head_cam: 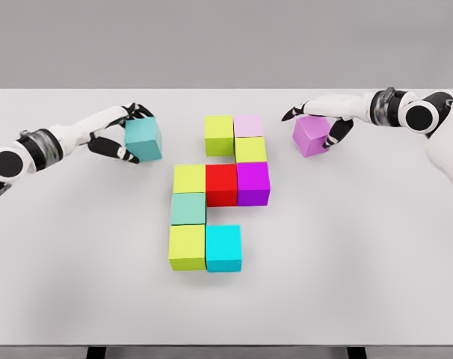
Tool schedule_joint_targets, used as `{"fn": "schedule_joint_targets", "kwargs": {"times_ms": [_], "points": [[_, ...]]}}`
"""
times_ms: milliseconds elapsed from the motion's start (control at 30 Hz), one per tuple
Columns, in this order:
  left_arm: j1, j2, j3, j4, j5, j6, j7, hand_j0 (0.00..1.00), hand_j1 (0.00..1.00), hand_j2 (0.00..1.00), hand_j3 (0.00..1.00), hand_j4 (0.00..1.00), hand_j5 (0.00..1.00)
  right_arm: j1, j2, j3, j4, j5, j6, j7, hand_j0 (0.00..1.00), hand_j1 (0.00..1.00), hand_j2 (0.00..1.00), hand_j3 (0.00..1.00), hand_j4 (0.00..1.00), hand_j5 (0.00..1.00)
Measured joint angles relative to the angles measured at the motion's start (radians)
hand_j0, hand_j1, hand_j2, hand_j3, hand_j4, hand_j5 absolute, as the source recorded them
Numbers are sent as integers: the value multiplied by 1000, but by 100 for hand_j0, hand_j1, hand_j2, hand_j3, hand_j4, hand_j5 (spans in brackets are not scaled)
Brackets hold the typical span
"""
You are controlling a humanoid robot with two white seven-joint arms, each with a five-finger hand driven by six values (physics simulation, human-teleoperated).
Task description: Assemble the squares on the desktop into the number 2
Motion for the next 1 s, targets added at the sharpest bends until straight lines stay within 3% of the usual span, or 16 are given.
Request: {"fn": "schedule_joint_targets", "kwargs": {"times_ms": [267, 367, 533, 667, 1000], "points": [[-81, -150, 5, 146, -6, 58, 0, 45, 45, 45, 45, 45, 45, 0, 1, 1, 9, 0, -10, 0, 93, 93, 93, 93, 93, 93], [-86, -192, 5, 187, -13, 72, 0, 45, 45, 45, 45, 45, 45, 0, 3, 10, 13, 1, -11, 0, 94, 94, 94, 94, 94, 94], [-87, -227, 5, 205, -16, 80, -1, 45, 45, 45, 45, 45, 45, 0, 7, 17, 16, 3, -11, 0, 95, 95, 95, 95, 95, 95], [-89, -252, 6, 208, -13, 94, -1, 46, 46, 46, 46, 46, 46, 0, 8, 18, 17, 4, -11, 0, 86, 86, 86, 86, 86, 86], [-71, -286, 61, 210, 9, 192, 62, 50, 50, 50, 50, 50, 50, 0, 9, 15, 39, -2, -10, -3, 87, 87, 87, 87, 87, 87]]}}
